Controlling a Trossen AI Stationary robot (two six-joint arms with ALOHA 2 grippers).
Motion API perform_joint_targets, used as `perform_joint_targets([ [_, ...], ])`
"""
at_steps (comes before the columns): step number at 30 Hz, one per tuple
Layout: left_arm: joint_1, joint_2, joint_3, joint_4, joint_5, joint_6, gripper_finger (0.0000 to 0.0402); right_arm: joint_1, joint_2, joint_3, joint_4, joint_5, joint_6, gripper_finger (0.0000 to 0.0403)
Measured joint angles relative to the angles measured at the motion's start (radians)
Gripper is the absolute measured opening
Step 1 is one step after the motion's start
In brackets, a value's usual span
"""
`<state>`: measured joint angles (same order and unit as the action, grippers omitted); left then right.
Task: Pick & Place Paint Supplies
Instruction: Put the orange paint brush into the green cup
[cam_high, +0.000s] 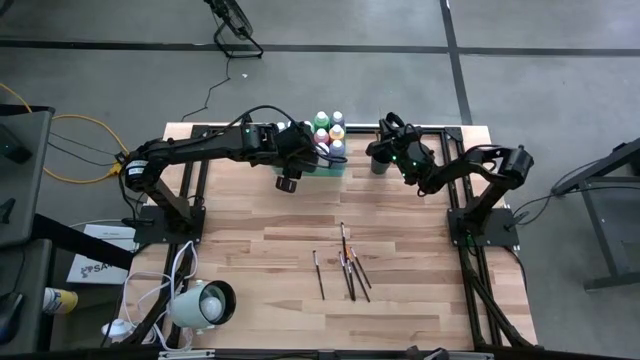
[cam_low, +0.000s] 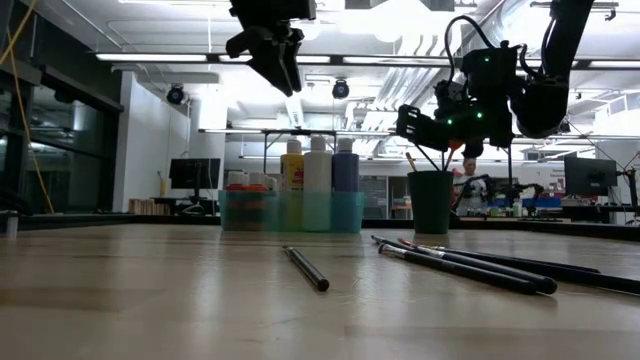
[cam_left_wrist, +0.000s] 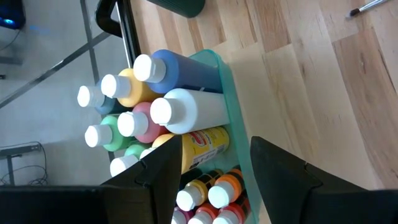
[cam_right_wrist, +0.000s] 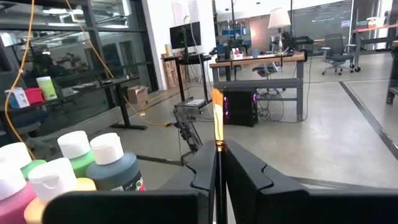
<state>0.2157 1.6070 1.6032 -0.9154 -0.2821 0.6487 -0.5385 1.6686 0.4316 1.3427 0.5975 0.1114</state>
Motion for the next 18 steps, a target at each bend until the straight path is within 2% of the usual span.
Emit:
perform_joint_targets([
  [9,0.0,0.0,0.0,0.0,0.0,0.0,0.0183,0.002,0.0,0.0,-0.001,0.0,0.0,0.0018],
  [18,0.0,0.0,0.0,0.0,0.0,0.0,0.0183,0.002,0.0,0.0,-0.001,0.001,0.001,0.0045],
])
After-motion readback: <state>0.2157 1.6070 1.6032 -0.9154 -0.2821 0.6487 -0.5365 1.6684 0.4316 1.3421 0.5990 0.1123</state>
